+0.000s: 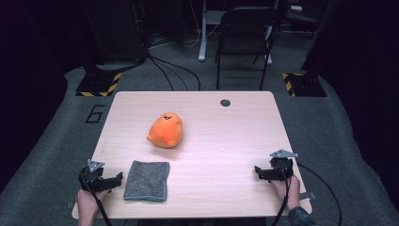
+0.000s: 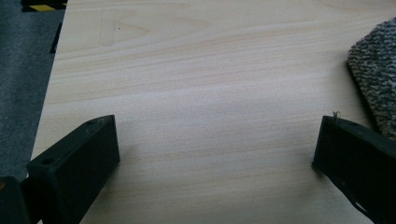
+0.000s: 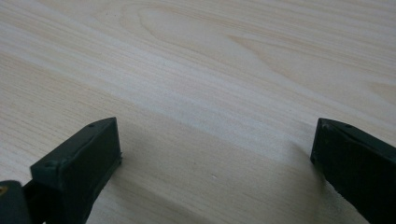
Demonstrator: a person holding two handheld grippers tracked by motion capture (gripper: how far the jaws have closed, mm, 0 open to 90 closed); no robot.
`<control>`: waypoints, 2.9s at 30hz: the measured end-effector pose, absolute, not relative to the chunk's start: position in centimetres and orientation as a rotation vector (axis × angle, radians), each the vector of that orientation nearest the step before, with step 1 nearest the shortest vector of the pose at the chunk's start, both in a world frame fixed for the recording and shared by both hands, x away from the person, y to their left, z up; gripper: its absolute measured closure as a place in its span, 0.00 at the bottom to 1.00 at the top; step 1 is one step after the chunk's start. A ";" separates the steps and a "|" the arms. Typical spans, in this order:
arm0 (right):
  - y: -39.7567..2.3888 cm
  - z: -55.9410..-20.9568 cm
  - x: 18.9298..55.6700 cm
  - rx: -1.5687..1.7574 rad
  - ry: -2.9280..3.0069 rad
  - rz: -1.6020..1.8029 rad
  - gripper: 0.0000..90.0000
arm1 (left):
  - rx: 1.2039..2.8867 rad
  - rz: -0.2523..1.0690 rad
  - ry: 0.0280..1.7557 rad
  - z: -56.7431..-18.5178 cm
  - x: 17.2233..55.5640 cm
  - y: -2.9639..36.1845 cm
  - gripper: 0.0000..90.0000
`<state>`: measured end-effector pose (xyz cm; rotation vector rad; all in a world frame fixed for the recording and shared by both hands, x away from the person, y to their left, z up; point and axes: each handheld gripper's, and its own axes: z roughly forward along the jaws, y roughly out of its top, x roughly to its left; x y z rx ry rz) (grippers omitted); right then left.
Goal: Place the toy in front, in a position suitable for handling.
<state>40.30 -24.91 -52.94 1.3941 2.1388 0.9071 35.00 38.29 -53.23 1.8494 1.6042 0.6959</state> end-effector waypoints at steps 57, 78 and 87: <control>-24.9 -52.9 40.3 1.397 2.138 0.905 0.01 | 2.082 0.493 1.236 -48.7 34.0 28.9 0.00; -24.9 -52.9 40.3 1.397 2.137 0.906 0.01 | 2.192 0.492 1.180 -51.1 33.7 27.1 0.55; -24.9 -52.9 40.3 1.397 2.137 0.906 0.01 | 2.194 0.557 1.177 -51.0 33.4 27.6 0.88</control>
